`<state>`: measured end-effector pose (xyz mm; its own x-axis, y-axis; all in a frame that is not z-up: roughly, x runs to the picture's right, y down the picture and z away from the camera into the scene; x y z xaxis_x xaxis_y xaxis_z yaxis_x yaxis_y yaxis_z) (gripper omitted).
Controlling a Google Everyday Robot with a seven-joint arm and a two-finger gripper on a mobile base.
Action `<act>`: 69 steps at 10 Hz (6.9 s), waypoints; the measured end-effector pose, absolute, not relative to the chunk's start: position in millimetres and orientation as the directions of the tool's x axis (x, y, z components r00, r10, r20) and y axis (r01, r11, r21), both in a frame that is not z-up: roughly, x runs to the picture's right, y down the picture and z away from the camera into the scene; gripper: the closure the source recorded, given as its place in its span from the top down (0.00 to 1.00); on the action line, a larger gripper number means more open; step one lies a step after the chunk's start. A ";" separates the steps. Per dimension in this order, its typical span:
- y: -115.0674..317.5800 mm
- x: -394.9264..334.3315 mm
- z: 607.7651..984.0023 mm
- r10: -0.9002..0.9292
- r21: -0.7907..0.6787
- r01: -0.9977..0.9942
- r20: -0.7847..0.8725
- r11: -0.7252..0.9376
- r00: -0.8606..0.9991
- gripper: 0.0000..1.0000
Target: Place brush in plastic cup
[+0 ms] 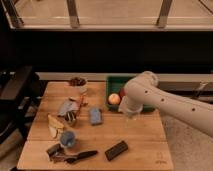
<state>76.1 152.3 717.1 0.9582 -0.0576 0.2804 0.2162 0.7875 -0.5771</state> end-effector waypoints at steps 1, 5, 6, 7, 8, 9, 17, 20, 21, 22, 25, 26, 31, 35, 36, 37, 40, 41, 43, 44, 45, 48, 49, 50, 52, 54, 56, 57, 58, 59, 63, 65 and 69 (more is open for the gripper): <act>154.9 61.0 718.3 -0.057 -0.579 0.234 0.307 0.781 0.950 0.65; 177.6 -2.2 717.5 -0.002 -0.550 0.258 0.421 0.795 0.907 0.65; 184.0 -9.6 715.0 0.014 -0.539 0.246 0.432 0.806 0.902 0.65; 185.5 -13.1 714.1 0.015 -0.535 0.247 0.437 0.808 0.899 0.65; 185.3 -13.1 714.1 0.015 -0.535 0.246 0.437 0.808 0.899 0.65; 185.4 -12.8 714.1 0.015 -0.535 0.246 0.437 0.808 0.900 0.65; 260.6 -40.8 729.3 0.086 -0.606 0.324 0.548 0.727 0.832 0.65; 285.2 -63.2 729.4 0.121 -0.619 0.368 0.604 0.694 0.788 0.65; 290.7 -68.5 728.8 0.131 -0.620 0.377 0.616 0.688 0.776 0.65; 300.0 -76.7 728.0 0.146 -0.622 0.391 0.636 0.678 0.758 0.65; 318.9 -91.6 733.3 0.177 -0.632 0.413 0.660 0.656 0.730 0.65; 325.8 -96.6 739.3 0.201 -0.640 0.416 0.668 0.646 0.717 0.65; 333.8 -104.6 748.6 0.275 -0.655 0.412 0.688 0.633 0.671 0.47; 334.4 -109.1 745.2 0.289 -0.654 0.411 0.695 0.635 0.659 0.07; 343.6 -114.3 736.6 0.290 -0.649 0.427 0.706 0.629 0.647 0.01; 342.6 -116.0 734.0 0.293 -0.647 0.425 0.709 0.633 0.641 0.00; 335.1 -104.5 724.6 0.303 -0.628 0.414 0.725 0.659 0.619 0.00; 331.7 -103.4 720.6 0.301 -0.620 0.414 0.732 0.667 0.611 0.00; 322.2 -100.5 711.4 0.299 -0.597 0.417 0.753 0.685 0.587 0.00; 318.4 -99.3 708.8 0.304 -0.589 0.417 0.762 0.693 0.571 0.00; 315.5 -97.6 707.6 0.308 -0.584 0.415 0.768 0.698 0.562 0.00; 298.9 -99.8 701.8 0.308 -0.550 0.426 0.800 0.719 0.515 0.00; 290.1 -99.5 698.6 0.304 -0.537 0.424 0.809 0.729 0.503 0.00; 275.3 -98.1 692.0 0.292 -0.517 0.418 0.820 0.747 0.492 0.00; 243.8 -90.7 679.0 0.266 -0.479 0.392 0.834 0.786 0.484 0.00; 220.4 -75.4 677.4 0.256 -0.459 0.354 0.833 0.815 0.491 0.00; 203.6 -60.0 693.0 0.269 -0.469 0.313 0.815 0.826 0.514 0.00; 201.0 -54.7 705.8 0.281 -0.483 0.298 0.803 0.823 0.526 0.03; 202.1 -53.3 714.1 0.292 -0.497 0.290 0.793 0.818 0.535 0.09; 205.8 -52.6 721.8 0.304 -0.512 0.280 0.781 0.812 0.545 0.19; 218.4 -52.0 729.2 0.329 -0.538 0.258 0.760 0.803 0.561 0.61; 221.8 -50.9 727.0 0.333 -0.541 0.255 0.758 0.802 0.561 0.78; 227.5 -55.1 729.1 0.338 -0.550 0.267 0.758 0.792 0.558 0.80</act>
